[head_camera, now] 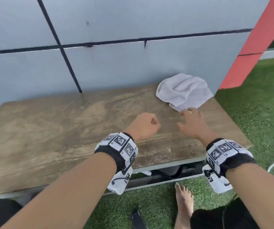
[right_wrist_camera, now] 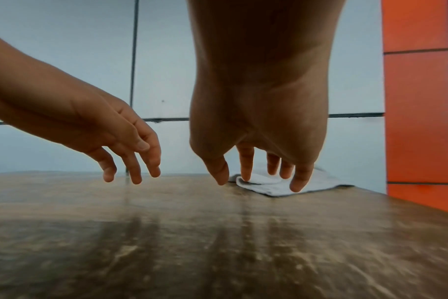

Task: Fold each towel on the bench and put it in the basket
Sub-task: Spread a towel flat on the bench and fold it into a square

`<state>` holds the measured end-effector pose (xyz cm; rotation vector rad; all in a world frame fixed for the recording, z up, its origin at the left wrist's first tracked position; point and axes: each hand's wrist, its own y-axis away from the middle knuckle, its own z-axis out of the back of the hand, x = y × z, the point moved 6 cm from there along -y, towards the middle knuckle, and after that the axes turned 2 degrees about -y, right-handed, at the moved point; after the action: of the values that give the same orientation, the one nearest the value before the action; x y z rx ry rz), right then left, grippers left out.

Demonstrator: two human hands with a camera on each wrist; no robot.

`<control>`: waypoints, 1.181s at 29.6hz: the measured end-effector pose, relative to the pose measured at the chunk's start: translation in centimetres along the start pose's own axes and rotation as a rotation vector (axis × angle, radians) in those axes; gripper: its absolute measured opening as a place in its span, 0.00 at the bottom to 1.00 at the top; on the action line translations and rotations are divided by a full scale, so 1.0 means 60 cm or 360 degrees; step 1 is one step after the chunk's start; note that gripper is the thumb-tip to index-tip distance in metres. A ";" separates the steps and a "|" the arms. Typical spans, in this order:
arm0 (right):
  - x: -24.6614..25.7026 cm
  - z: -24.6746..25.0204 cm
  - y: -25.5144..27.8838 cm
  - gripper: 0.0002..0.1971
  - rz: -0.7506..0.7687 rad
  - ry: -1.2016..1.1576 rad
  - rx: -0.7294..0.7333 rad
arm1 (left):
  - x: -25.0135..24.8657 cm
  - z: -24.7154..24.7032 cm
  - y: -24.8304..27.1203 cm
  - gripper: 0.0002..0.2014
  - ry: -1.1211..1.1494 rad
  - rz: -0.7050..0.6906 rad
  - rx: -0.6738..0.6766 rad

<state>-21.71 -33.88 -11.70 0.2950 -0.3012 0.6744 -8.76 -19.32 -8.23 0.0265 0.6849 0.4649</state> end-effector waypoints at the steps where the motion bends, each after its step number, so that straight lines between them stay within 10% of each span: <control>1: -0.011 -0.001 -0.009 0.28 -0.0002 0.0008 0.0001 | -0.007 -0.008 -0.011 0.10 -0.0010 -0.0021 -0.0018; 5: -0.030 -0.008 -0.027 0.32 -0.0007 0.0113 -0.0022 | -0.021 -0.027 -0.036 0.09 0.0021 -0.0048 -0.0084; 12: -0.024 0.012 -0.039 0.07 0.0023 0.0344 -0.0344 | -0.014 -0.037 -0.050 0.10 0.0025 -0.0003 -0.0057; 17: 0.009 -0.002 -0.022 0.12 0.0084 0.0529 -0.0100 | -0.002 -0.043 -0.047 0.11 0.0158 -0.0006 -0.0044; 21: 0.070 -0.026 0.037 0.08 0.0357 -0.0056 0.0021 | -0.007 -0.049 -0.034 0.36 0.0198 -0.0165 0.0165; 26: 0.106 -0.007 0.094 0.08 0.0488 -0.0960 -0.0074 | -0.007 -0.026 -0.005 0.15 0.0027 -0.0239 0.0013; 35: 0.135 0.038 0.145 0.09 0.0549 -0.1054 -0.0071 | -0.040 0.087 0.063 0.25 0.0359 -0.0435 -0.0472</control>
<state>-21.78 -23.69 -5.17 0.4251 -1.0155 0.8958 -8.66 -16.29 -2.06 -0.4001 0.8211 0.3041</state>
